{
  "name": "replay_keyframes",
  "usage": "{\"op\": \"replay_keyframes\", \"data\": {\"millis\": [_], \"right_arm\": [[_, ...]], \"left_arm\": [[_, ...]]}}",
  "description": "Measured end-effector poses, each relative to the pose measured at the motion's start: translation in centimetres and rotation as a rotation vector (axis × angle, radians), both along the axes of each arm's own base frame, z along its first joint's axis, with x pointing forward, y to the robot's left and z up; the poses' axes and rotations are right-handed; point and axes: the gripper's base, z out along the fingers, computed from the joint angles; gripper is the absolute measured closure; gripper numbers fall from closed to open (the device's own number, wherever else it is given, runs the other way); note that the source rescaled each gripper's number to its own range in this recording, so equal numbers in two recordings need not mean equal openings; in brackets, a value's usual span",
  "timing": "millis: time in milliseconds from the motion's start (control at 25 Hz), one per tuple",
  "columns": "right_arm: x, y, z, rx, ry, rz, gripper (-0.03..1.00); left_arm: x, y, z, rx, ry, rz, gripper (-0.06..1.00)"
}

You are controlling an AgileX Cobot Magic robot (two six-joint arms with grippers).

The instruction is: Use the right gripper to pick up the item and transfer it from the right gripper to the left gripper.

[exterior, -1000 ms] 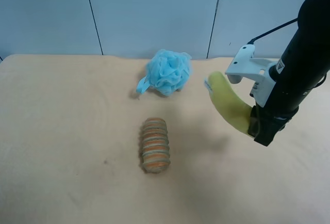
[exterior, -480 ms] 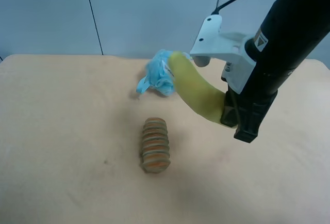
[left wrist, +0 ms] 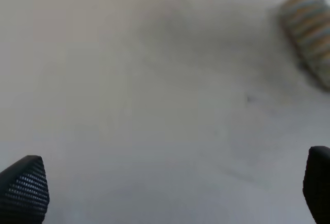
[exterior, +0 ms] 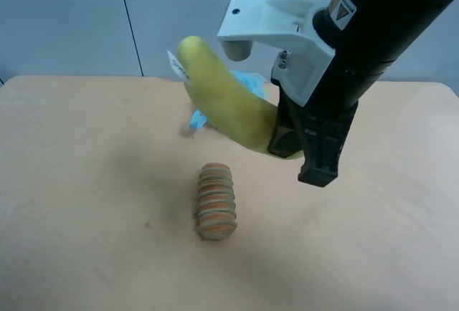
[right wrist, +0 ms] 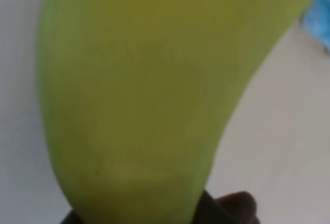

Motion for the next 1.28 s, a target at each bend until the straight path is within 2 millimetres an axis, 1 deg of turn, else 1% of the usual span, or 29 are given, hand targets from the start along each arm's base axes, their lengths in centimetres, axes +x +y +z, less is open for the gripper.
{"op": "replay_keyframes", "data": {"millis": [160, 400, 640, 760, 880, 1000, 1160, 1280], "right_arm": [[-1.2, 0.9, 0.0, 0.0, -0.003, 0.06, 0.97], [-2.2, 1.8, 0.1, 0.015, -0.009, 0.117, 0.97], [-2.9, 2.3, 0.1, 0.061, 0.045, 0.166, 0.97], [-3.2, 2.5, 0.2, 0.088, 0.072, 0.197, 0.97], [-3.6, 2.7, 0.3, 0.109, 0.098, 0.228, 0.97], [-3.8, 2.8, 0.3, 0.121, 0.118, 0.243, 0.97], [-3.9, 2.8, 0.3, 0.122, 0.124, 0.245, 0.97], [-3.6, 3.2, -0.4, 0.102, 0.143, 0.258, 0.97]], "left_arm": [[1.0, -0.5, 0.2, 0.088, 0.081, -0.163, -0.06], [3.2, -2.4, 1.2, 0.193, 0.129, -0.391, -0.06], [5.5, -5.3, 1.5, 0.354, 0.155, -0.594, -0.06], [6.6, -6.9, 1.9, 0.453, 0.109, -0.666, -0.06], [7.3, -8.6, 2.4, 0.507, 0.056, -0.724, -0.06], [7.6, -10.0, 2.6, 0.529, 0.017, -0.785, -0.06], [7.4, -11.4, 2.4, 0.559, -0.021, -0.874, -0.06], [7.1, -12.1, 2.4, 0.568, -0.057, -0.925, -0.06]]}}
